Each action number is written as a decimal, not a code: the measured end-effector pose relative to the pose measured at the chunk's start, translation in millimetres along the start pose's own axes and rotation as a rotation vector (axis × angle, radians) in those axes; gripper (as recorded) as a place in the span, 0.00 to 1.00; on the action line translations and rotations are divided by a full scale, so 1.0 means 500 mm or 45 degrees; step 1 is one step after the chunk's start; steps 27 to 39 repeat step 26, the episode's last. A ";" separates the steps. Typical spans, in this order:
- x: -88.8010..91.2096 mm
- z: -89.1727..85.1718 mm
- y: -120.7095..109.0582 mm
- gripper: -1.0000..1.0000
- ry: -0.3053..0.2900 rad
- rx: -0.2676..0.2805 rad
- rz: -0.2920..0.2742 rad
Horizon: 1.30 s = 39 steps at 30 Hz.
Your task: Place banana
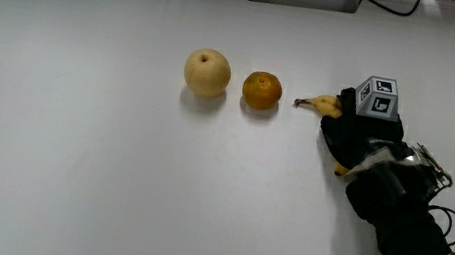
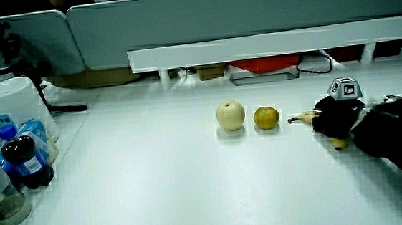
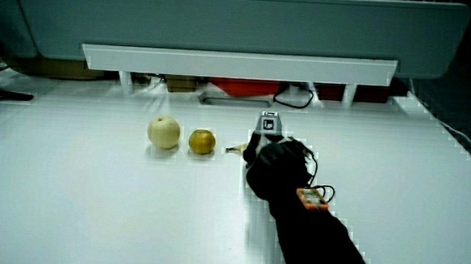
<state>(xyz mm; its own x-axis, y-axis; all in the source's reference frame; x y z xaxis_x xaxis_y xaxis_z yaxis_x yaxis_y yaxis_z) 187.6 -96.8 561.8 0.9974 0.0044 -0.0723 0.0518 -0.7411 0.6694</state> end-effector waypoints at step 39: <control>0.120 0.091 -0.097 0.00 0.181 0.011 0.318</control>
